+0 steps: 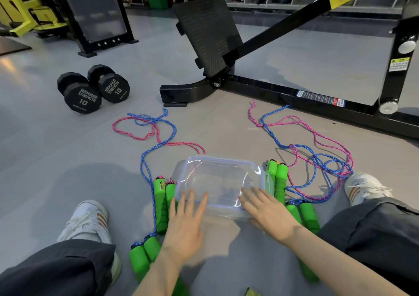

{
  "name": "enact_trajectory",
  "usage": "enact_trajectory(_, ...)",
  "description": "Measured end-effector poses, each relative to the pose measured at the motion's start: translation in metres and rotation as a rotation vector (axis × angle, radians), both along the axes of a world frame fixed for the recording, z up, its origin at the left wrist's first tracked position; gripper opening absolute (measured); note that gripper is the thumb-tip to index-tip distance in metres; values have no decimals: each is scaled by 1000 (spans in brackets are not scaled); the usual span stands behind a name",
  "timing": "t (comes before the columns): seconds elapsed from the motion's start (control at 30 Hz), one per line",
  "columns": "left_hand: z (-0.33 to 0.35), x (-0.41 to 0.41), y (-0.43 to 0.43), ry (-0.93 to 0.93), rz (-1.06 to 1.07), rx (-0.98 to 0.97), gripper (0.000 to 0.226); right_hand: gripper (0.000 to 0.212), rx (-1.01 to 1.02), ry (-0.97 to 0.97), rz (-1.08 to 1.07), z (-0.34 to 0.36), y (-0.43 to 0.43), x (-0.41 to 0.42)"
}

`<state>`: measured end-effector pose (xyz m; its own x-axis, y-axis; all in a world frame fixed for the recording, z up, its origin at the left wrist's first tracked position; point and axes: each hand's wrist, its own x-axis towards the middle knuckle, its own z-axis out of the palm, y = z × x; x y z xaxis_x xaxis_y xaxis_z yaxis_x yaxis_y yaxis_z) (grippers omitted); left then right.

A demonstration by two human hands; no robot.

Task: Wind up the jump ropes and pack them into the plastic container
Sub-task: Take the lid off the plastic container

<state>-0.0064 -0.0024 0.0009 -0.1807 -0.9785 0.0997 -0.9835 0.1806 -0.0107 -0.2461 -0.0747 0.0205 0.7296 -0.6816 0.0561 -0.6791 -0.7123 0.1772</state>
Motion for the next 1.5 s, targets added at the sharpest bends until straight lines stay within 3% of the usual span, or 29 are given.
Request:
enact_trajectory(0.07, -3, -7, 6, 10, -27, -39, 86, 79, -7, 42, -42, 0, -7, -1)
enact_trajectory(0.13, -6, -11, 11, 41, -34, -72, 74, 63, -78, 87, -53, 0, -10, 1)
enact_trajectory(0.17, -8, -11, 12, 56, -37, -93, 73, 57, -109, 103, -49, -1, -10, 2)
enact_trajectory(0.27, -11, -8, 11, 87, -46, -113, 73, 83, -85, 219, -59, 3, -6, 9)
enact_trajectory(0.37, -7, -8, 12, 94, -8, -39, 77, 89, -75, 295, -56, 10, -6, 11)
enact_trajectory(0.47, -4, -10, 10, 101, -5, 0, 75, 75, -27, 340, -61, 16, -10, 12)
enact_trajectory(0.57, -5, -12, 6, 141, -8, 17, 89, 52, 34, 398, 11, 23, -11, 15)
enact_trajectory(0.7, -4, -13, 5, 79, -20, 7, 101, 42, 102, 408, 76, 37, -15, 19)
enact_trajectory(0.87, 2, -12, -10, 41, 10, 8, 59, 36, 118, 452, 102, 47, -16, 22)
enact_trajectory(1.0, 6, -4, -24, -101, -36, 86, 77, 38, 116, 419, 70, 43, -17, 19)
enact_trajectory(1.13, 26, -12, -31, -277, -93, 108, 69, 41, 111, 414, 49, 41, -15, 18)
enact_trajectory(1.23, 59, -35, -23, -451, -45, 242, 63, 40, 109, 415, 50, 46, -14, 21)
enact_trajectory(1.37, 57, -42, -25, -432, -67, 244, 57, 37, 158, 431, 48, 56, -13, 25)
enact_trajectory(1.5, 43, -23, -24, -244, 4, 169, 49, 40, 80, 355, 65, 46, -12, 18)
